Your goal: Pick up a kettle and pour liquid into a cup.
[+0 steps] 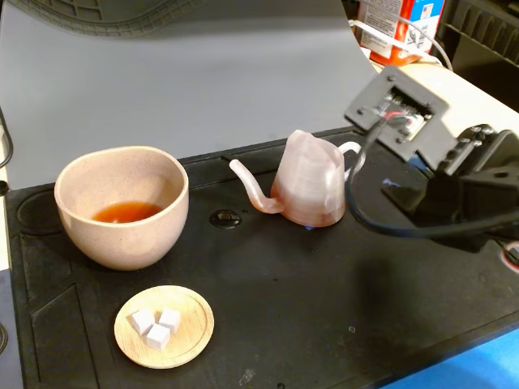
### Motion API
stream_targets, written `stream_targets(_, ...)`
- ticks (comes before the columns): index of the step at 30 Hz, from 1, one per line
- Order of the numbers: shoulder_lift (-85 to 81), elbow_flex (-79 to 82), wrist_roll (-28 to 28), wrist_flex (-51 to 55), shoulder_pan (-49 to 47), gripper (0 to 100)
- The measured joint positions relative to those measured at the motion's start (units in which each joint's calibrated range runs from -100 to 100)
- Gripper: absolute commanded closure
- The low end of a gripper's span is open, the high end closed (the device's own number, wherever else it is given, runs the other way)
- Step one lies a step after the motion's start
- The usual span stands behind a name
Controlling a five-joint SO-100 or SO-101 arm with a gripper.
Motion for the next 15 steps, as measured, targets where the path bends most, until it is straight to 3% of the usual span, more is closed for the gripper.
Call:
stream_targets(9, -26.0, 14.6, -4.5, 0.0, 0.1, 98)
stream_targets(15, -34.5, 15.9, -9.7, 0.0, -0.3, 99)
